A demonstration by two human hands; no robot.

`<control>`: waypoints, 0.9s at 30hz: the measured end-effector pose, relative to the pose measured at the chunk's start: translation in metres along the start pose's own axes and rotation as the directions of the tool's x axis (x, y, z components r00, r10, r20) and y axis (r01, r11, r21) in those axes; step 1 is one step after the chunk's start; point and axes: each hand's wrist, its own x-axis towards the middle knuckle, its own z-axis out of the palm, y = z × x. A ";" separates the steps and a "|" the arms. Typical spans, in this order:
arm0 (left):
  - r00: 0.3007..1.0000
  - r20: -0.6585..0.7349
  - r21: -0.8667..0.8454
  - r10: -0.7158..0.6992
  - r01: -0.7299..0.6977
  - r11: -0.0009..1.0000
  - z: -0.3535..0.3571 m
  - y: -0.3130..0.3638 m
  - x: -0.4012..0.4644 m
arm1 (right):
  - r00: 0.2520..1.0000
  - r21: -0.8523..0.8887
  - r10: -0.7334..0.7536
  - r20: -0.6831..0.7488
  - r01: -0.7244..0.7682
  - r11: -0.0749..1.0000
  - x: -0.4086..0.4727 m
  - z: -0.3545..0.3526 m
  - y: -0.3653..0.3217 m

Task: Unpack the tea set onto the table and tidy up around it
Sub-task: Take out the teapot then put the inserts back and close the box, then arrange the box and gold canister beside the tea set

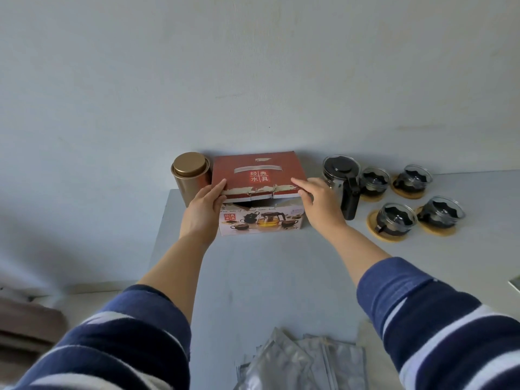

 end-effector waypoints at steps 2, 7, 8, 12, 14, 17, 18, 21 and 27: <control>1.000 -0.027 -0.018 -0.003 0.002 1.000 0.002 0.000 -0.001 | 1.000 -0.028 -0.011 -0.028 0.010 1.000 -0.001 0.004 0.002; 0.999 -0.023 -0.013 -0.049 0.049 0.999 0.006 0.000 0.000 | 0.998 -0.061 -0.013 -0.061 0.010 0.998 -0.003 0.006 0.006; 0.998 -0.010 -0.004 -0.058 0.058 0.998 0.006 0.000 0.001 | 0.998 -0.060 -0.023 -0.066 0.020 0.998 -0.004 0.006 0.006; 0.999 0.017 0.004 -0.041 0.041 0.999 0.009 -0.003 0.000 | 0.997 -0.076 -0.053 -0.054 0.049 0.996 -0.009 0.007 0.007; 0.999 0.002 -0.034 -0.049 0.049 0.998 0.011 -0.005 -0.001 | 0.997 -0.075 -0.054 -0.057 0.049 0.996 -0.011 0.008 0.009; 0.994 -0.033 -0.109 -0.101 0.097 0.989 0.015 -0.001 -0.001 | 0.995 -0.056 -0.035 -0.091 0.030 0.998 -0.011 0.012 0.010; 0.992 -0.033 -0.120 -0.122 0.117 0.986 0.015 0.001 0.000 | 0.994 -0.045 -0.024 -0.103 0.020 0.999 -0.010 0.013 0.009; 0.988 -0.017 -0.149 -0.153 0.149 0.978 0.014 0.004 0.004 | 0.992 -0.032 -0.006 -0.126 0.002 1.000 -0.008 0.016 0.007; 0.990 0.042 -0.076 -0.137 0.140 0.987 0.004 0.006 0.008 | 0.988 -0.109 0.082 -0.129 -0.096 0.989 -0.006 0.020 -0.006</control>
